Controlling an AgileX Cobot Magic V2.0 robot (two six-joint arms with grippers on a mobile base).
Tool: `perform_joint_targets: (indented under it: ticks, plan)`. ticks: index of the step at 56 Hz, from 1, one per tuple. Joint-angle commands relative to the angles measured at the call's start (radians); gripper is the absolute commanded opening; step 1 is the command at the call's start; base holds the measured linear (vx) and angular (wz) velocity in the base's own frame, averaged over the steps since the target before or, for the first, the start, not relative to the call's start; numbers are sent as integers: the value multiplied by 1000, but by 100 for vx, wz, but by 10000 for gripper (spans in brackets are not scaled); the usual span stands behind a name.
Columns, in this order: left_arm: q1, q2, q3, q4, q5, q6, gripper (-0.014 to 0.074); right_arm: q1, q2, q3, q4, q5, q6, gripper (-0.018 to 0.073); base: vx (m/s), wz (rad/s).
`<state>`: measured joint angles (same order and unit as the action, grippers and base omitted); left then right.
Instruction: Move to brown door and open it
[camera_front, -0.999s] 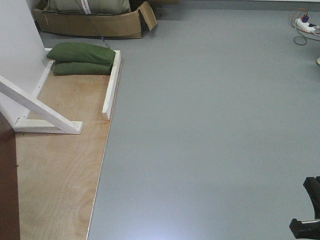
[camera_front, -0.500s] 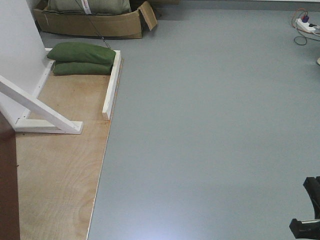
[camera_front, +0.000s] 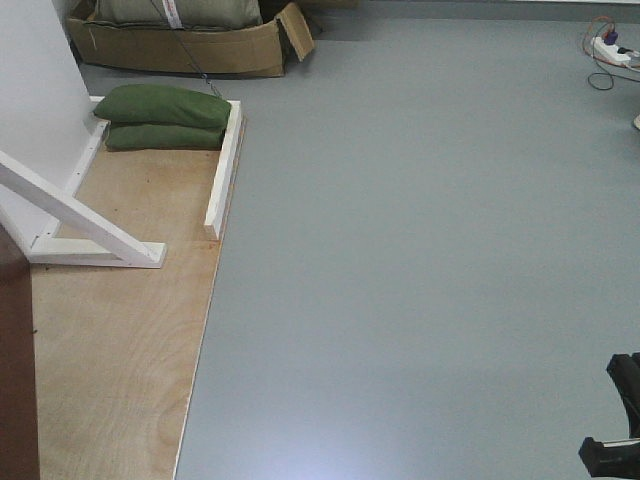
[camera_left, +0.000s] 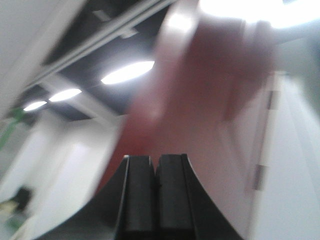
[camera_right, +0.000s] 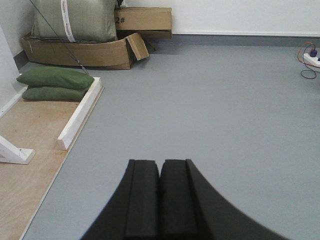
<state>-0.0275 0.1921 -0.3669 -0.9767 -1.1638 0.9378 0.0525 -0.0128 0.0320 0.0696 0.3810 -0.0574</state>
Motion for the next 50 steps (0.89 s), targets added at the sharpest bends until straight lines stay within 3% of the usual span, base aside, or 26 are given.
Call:
perform_joint_targets:
  ticks: [1,5,9,13,31,37,40,50]
  plan:
    - [1,49,-104,-123,-152,114,-6,1,-6,4,-3,-77,-8,0,0,0]
    - [1,67,-155,-198,-205,209,-6,1,-6,4,-3,-77,-8,0,0,0]
    - [0,86,-190,-213,-204,326,-6,1,-6,4,-3,-77,-8,0,0,0]
    - [0,118,-210,-226,-204,387,-6,1,-6,4,-3,-77,-8,0,0,0]
    - [4,277,-330,-283,-204,397,-6,1,-6,4,-3,-77,-8,0,0,0]
    - [45,320,-382,-289,-204,403,-6,1,-6,4,-3,-83,-8,0,0,0]
    - [111,346,-424,-307,-204,404,-6,1,-6,4,-3,-81,-8,0,0,0]
    - [140,353,-434,-338,-204,403,-6,1,-6,4,-3,-81,-8,0,0,0]
